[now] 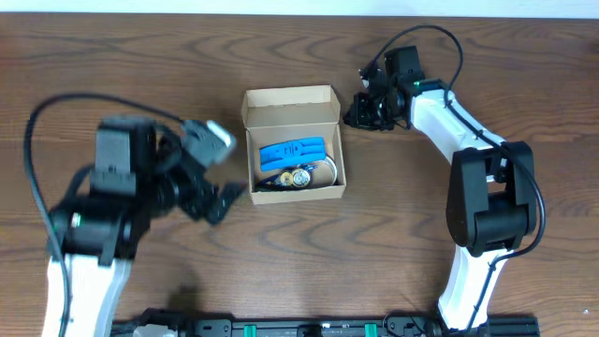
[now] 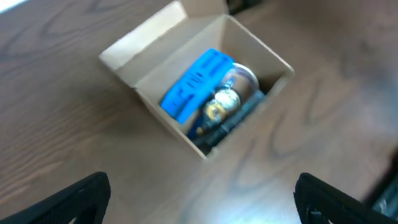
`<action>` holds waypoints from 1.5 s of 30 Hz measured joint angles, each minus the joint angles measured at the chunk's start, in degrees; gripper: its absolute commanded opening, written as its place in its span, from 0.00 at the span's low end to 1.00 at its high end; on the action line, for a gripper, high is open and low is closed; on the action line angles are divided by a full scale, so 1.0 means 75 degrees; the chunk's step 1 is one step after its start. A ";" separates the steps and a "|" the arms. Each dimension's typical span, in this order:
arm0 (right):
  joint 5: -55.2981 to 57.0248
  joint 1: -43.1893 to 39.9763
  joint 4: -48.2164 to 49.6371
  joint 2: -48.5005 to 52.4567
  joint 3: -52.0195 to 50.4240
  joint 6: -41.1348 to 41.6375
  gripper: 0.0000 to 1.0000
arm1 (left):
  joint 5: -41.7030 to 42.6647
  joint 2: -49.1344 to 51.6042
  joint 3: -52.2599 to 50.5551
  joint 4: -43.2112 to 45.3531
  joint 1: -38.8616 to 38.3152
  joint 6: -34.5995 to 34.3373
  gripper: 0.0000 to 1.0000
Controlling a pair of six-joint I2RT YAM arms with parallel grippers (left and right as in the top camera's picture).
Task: Pack container
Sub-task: 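Withdraw the right gripper and bring both grippers to the box lid, then grip the lid flap with both grippers and fold it down over the box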
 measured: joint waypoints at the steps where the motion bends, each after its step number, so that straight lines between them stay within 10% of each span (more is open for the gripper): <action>1: -0.0064 0.0000 0.0125 0.0000 -0.0026 0.0093 0.01 | 0.0172 0.0224 0.0000 0.0213 0.0224 -0.0114 0.95; 13: -0.0731 -0.0227 0.0799 0.0003 -0.0067 0.0647 0.01 | 0.2521 0.3273 0.0128 0.2323 0.2978 -0.1612 0.95; 29: -0.1612 -0.0455 0.1553 0.0382 -0.0073 0.1221 0.01 | 0.4444 0.7163 0.2460 0.3028 0.2973 -0.2882 1.00; 41: -0.1649 -0.0455 0.1510 0.0402 -0.0073 0.1311 0.01 | 0.4776 0.8209 0.2480 0.3072 0.2597 -0.3229 0.09; 45: -0.1664 -0.0455 0.1492 0.0417 -0.0073 0.1384 0.01 | 0.4336 0.8236 0.2480 0.3124 0.2165 -0.3308 0.06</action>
